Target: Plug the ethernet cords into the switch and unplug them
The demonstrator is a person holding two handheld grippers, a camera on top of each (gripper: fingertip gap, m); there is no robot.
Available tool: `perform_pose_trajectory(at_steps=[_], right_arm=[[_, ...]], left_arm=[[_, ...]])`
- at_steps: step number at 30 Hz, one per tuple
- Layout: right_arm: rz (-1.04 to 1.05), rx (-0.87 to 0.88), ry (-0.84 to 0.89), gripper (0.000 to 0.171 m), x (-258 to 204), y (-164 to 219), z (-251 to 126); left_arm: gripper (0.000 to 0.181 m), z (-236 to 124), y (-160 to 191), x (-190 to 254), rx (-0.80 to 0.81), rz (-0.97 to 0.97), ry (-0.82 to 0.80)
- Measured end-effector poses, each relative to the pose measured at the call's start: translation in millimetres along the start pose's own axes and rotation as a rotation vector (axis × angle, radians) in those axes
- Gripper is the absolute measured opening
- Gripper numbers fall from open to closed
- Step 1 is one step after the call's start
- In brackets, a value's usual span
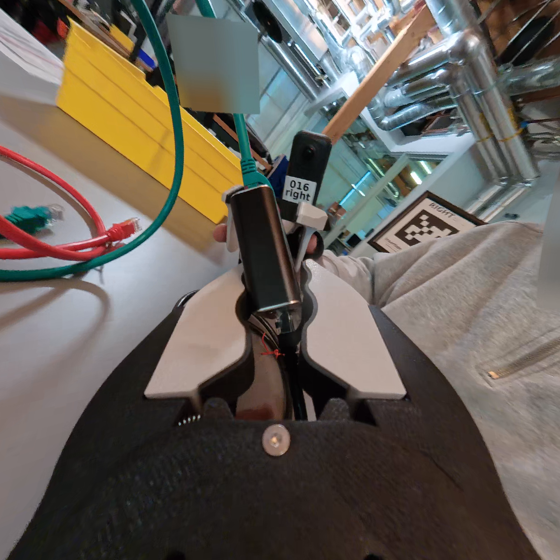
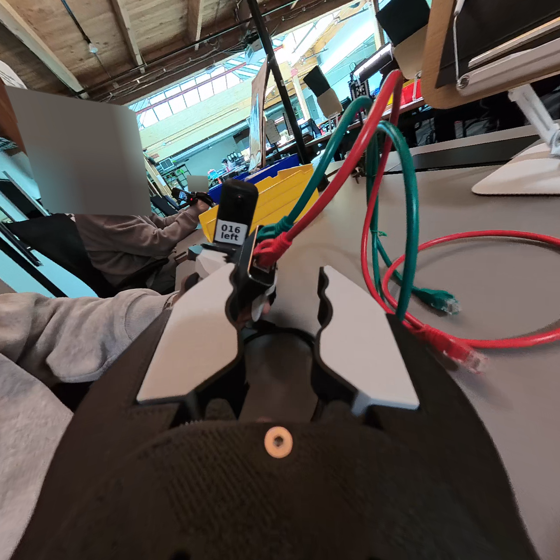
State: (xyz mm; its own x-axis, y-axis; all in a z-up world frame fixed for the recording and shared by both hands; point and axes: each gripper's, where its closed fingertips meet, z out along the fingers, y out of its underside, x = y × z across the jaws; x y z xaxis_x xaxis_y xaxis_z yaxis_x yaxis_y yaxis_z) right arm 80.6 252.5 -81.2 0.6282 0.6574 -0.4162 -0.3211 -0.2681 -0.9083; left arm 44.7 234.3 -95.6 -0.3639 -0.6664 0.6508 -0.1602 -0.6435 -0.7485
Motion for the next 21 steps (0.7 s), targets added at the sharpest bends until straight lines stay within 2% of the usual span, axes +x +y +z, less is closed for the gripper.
perform_pose_trajectory(at_steps=[4, 6, 10, 14, 21], right_arm=[[-0.021, -0.063, 0.002, 0.056, -1, 12, 5], [-0.036, -0.069, -0.002, 0.052, -3, 13, 5], [-0.03, -0.041, -0.013, 0.037, -4, 7, 1], [0.073, -0.042, -0.085, 0.015, -9, 7, -1], [0.122, -0.042, -0.113, 0.016, -10, 7, -1]], left_arm=[[0.03, -2, -4, -3, 0.008, 0.101, -0.074], [0.03, -1, -3, -2, -0.006, 0.127, -0.085], [0.03, 3, 3, 0, -0.044, 0.161, -0.092], [0.03, 7, 8, 2, -0.082, 0.192, -0.103], [0.031, 8, 10, 2, -0.099, 0.211, -0.116]])
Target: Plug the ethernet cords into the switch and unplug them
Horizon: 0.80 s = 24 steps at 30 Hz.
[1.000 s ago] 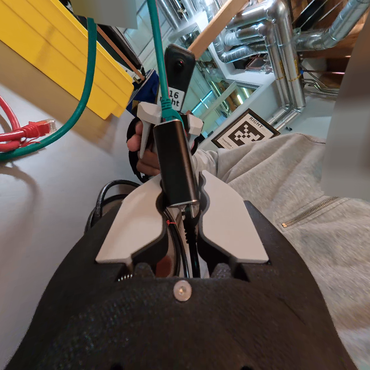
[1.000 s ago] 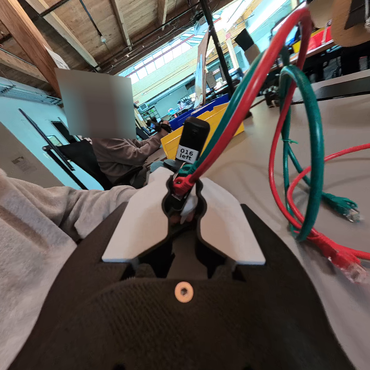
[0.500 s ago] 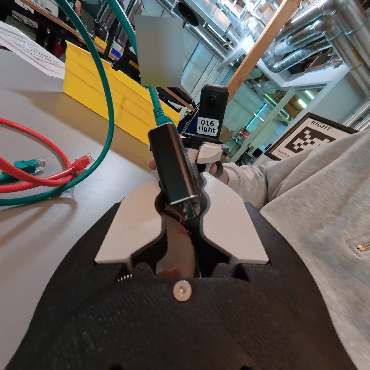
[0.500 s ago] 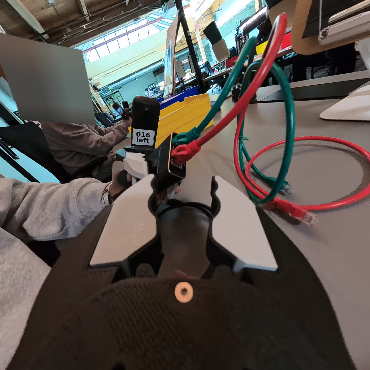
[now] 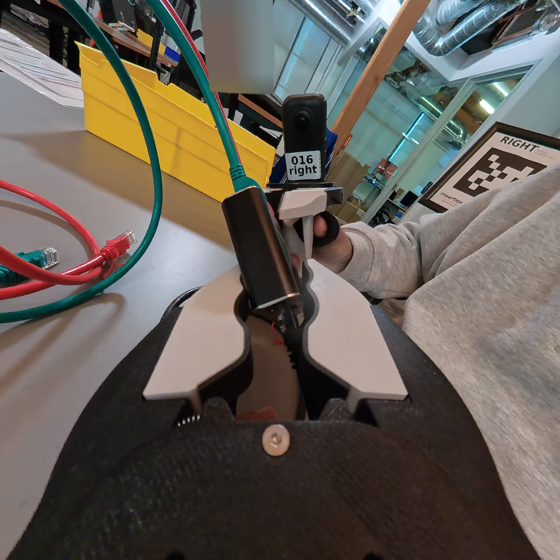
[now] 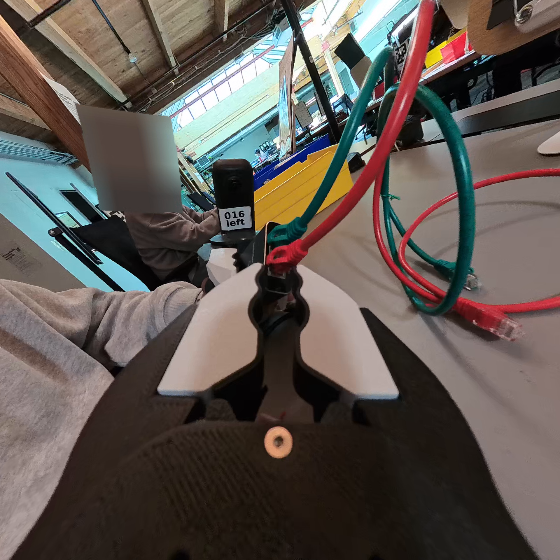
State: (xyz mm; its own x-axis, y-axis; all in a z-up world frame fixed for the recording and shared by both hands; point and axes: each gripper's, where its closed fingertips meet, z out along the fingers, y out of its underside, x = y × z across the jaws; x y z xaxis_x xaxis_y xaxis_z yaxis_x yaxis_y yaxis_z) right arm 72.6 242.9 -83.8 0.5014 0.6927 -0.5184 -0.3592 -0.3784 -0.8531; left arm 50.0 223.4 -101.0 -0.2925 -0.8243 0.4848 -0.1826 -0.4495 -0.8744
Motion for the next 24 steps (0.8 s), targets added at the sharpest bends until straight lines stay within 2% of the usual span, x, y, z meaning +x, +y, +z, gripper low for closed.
perform_pose_trajectory(at_steps=[4, 24], right_arm=[[0.054, -0.002, -0.009, 0.025, 2.4, 1.5, 0.2], [0.126, -0.007, -0.028, 0.02, 3.7, 3.5, -1.1]], left_arm=[[0.031, 1.2, 1.4, 1.2, -0.01, 0.011, 0.0], [0.031, 4.9, 6.2, 0.8, -0.047, 0.022, -0.01]])
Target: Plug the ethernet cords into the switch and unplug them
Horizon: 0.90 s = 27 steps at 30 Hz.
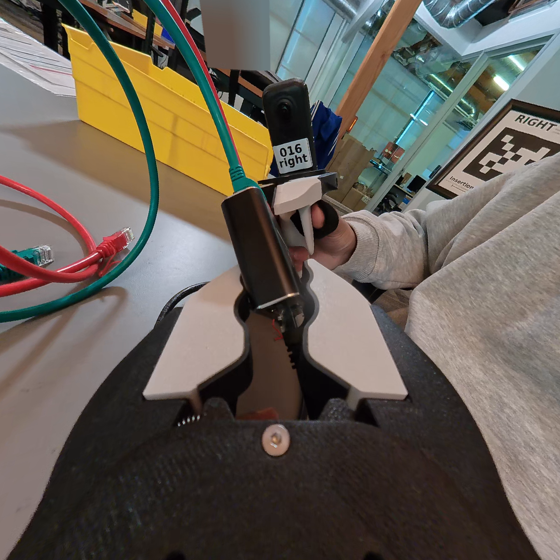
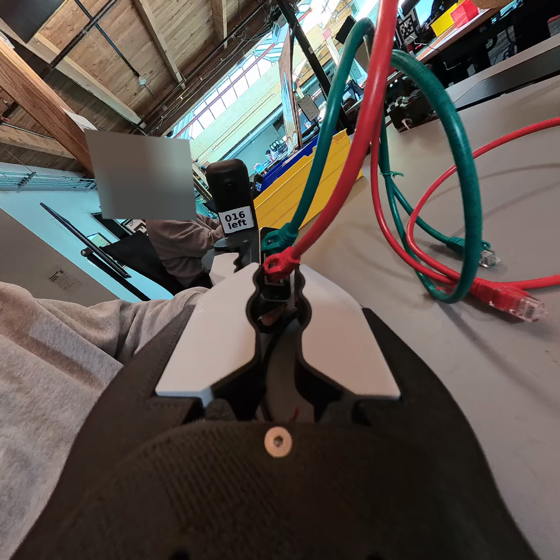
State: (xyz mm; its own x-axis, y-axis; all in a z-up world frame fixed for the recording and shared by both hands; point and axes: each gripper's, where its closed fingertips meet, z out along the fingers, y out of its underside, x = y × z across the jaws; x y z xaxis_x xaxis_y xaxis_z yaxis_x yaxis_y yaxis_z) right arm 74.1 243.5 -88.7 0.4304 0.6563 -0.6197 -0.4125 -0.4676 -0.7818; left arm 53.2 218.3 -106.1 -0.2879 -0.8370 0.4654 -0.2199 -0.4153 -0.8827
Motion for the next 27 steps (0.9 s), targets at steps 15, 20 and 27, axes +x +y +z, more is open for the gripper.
perform_pose_trajectory(at_steps=[15, 20, 27], right_arm=[[-0.02, -0.026, 0.044, 0.018, 3.2, 2.2, -0.7], [0.002, -0.019, 0.036, 0.017, 2.6, 2.1, -0.8], [0.021, -0.012, 0.02, 0.017, 1.1, 1.6, -0.6]], left_arm=[[0.03, 0.7, 1.4, -2.5, -0.011, -0.021, -0.002], [0.031, 0.6, 1.5, -2.3, -0.012, -0.024, 0.002], [0.031, -0.1, 0.9, -0.9, -0.009, -0.027, 0.017]])
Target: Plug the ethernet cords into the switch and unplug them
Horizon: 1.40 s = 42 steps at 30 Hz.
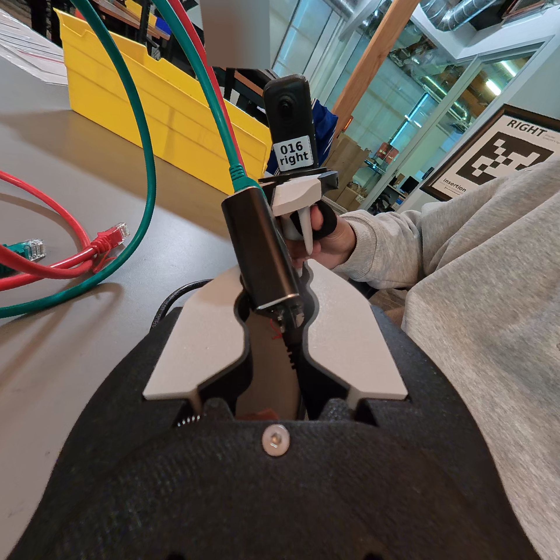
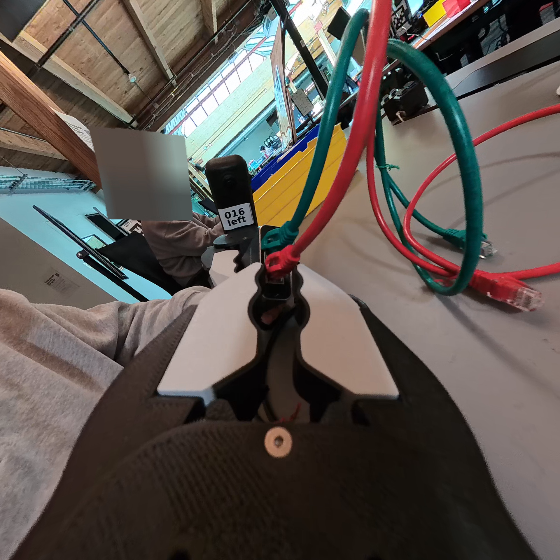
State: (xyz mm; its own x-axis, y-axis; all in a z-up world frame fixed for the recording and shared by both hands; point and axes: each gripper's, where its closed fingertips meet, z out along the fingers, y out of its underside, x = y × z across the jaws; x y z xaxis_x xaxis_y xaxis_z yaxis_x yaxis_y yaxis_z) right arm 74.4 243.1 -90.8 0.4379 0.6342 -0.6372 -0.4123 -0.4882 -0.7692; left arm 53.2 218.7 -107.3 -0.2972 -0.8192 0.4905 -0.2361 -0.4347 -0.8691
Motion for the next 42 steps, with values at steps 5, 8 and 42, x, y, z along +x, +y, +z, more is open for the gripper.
perform_pose_trajectory(at_steps=[5, 8, 42], right_arm=[[0.023, 0.003, -0.014, 0.017, -1, 0, 0], [0.034, 0.004, -0.024, 0.016, -1, 0, 1], [-0.09, -0.105, -0.003, 0.011, -10, 20, 12]], left_arm=[[0.031, -1, 0, 1, 0.002, -0.019, 0.017], [0.031, -1, 0, 1, 0.005, -0.024, 0.026], [0.033, -8, -8, -5, 0.083, -0.171, 0.083]])
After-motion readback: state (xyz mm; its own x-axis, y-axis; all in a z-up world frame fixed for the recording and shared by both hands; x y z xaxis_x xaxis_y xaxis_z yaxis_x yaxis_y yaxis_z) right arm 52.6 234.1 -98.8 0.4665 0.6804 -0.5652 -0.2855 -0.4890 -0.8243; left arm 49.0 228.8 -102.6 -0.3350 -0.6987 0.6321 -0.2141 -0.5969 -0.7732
